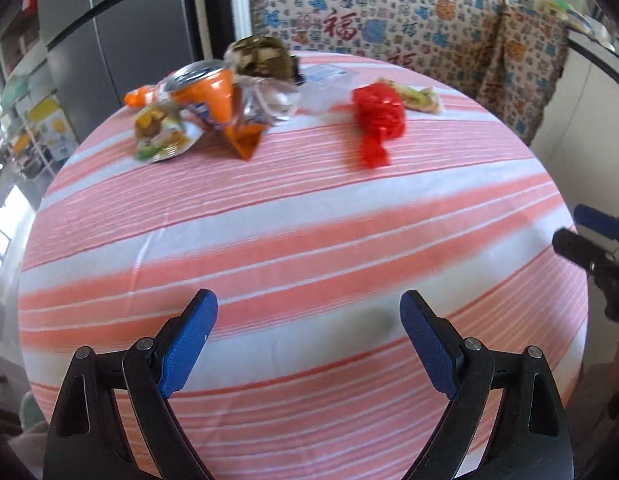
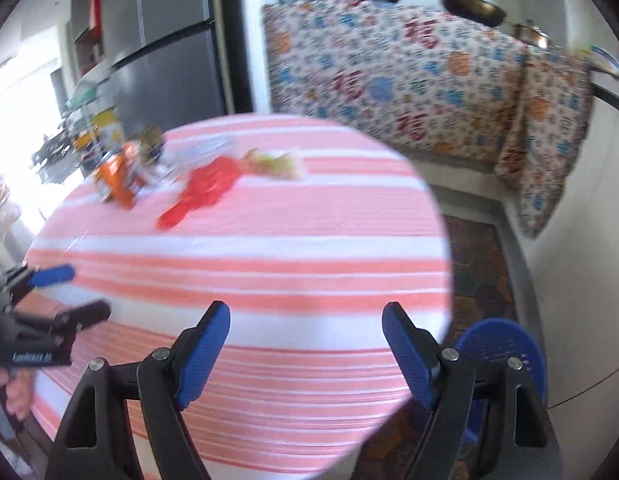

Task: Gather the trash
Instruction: 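Swing both tools back toward the remaining trash on the table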

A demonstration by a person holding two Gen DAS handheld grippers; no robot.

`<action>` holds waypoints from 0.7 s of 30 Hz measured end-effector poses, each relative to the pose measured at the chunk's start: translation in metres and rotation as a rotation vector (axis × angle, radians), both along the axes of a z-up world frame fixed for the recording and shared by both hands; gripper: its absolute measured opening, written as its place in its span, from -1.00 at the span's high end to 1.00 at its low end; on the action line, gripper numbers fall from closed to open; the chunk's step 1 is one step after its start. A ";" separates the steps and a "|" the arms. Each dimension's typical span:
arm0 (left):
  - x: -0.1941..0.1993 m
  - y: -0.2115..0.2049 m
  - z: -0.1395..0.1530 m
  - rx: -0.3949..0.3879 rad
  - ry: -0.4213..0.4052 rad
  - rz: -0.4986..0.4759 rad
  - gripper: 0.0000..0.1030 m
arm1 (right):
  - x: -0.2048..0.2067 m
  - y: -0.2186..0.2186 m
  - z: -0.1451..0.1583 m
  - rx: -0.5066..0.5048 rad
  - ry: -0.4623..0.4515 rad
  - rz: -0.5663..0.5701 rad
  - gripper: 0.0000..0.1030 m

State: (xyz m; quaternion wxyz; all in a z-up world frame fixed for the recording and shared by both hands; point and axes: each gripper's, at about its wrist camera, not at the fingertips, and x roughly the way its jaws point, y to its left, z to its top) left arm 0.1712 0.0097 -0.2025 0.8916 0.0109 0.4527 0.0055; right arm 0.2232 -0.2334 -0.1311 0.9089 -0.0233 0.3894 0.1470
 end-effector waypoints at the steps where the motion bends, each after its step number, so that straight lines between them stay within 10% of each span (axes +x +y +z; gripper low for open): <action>1: -0.002 0.014 -0.003 -0.010 0.009 0.014 -0.81 | -0.001 0.014 -0.004 0.002 0.014 0.017 -0.56; 9: 0.006 0.057 -0.004 -0.001 0.019 0.048 -0.97 | 0.003 0.105 -0.031 -0.058 0.084 0.057 -0.63; 21: 0.075 0.129 0.005 -0.102 0.035 -0.013 -0.98 | 0.009 0.118 -0.031 -0.063 0.068 0.037 -0.67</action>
